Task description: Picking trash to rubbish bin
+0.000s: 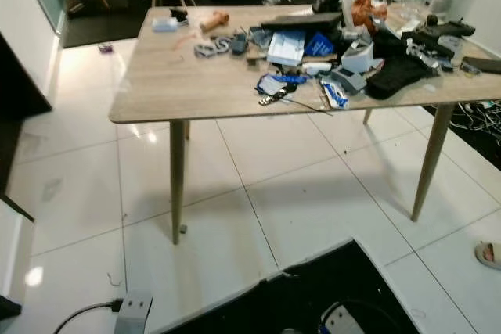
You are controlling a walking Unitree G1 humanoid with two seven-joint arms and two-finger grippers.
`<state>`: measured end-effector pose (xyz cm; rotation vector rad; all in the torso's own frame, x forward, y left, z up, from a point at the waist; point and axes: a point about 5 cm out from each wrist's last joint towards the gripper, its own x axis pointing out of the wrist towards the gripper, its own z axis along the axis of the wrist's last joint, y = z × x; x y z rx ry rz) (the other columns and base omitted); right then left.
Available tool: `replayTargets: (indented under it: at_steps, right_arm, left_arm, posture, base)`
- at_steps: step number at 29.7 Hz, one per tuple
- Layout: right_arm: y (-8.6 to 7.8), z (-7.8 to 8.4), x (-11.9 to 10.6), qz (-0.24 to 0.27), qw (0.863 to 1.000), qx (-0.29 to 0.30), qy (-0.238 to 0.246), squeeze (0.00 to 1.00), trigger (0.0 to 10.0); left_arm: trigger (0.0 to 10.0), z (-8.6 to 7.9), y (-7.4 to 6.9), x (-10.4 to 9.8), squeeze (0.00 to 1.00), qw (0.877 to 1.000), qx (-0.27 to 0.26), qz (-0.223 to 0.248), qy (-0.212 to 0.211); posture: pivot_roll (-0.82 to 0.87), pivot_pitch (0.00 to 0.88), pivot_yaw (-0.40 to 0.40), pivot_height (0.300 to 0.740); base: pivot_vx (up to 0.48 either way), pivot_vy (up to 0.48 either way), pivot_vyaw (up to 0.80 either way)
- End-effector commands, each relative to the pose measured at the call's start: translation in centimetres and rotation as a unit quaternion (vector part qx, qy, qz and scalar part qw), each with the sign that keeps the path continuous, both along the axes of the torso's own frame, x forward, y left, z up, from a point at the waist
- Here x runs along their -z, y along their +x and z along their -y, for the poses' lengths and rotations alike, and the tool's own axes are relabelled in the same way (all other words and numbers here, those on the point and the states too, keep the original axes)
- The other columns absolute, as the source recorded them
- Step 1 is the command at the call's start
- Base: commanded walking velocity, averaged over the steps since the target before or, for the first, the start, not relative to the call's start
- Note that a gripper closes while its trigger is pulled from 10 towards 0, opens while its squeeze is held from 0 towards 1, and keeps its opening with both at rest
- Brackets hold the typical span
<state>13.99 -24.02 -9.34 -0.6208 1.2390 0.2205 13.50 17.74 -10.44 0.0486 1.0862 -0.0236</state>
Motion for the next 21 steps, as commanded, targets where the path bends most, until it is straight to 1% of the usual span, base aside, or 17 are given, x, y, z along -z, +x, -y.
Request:
replayTargets:
  at_steps: [1,11,14,21]
  right_arm:
    - [-0.6,0.1,0.18,-0.01,1.0,0.001,-0.002,0.0,10.0]
    - [-0.29,-0.28,0.18,-0.002,1.0,0.003,0.004,0.0,10.0]
    - [-0.38,-0.38,0.24,-0.007,1.0,0.006,0.005,0.0,10.0]
    - [-0.8,-0.16,0.33,-0.015,1.0,0.01,-0.003,0.0,10.0]
  left_arm:
    - [10.0,-0.14,-1.97,0.66,0.0,0.999,0.004,-0.04,0.001]
    - [10.0,-0.22,-2.0,0.66,0.0,0.999,0.006,-0.04,0.002]
    - [10.0,-0.26,-1.97,0.64,0.0,0.999,0.002,-0.039,0.001]
    - [10.0,-0.27,-1.97,0.64,0.0,0.999,0.004,-0.039,0.001]
  posture:
    - [-0.08,0.061,0.02,0.74]
    - [-0.08,0.065,0.029,0.74]
    - [-0.08,0.065,0.03,0.74]
    - [-0.08,0.068,0.032,0.74]
  base:
    - [-0.3,0.0,0.0]
    - [-0.297,0.0,0.0]
    - [0.0,0.0,0.0]
    - [0.0,0.0,-0.79]
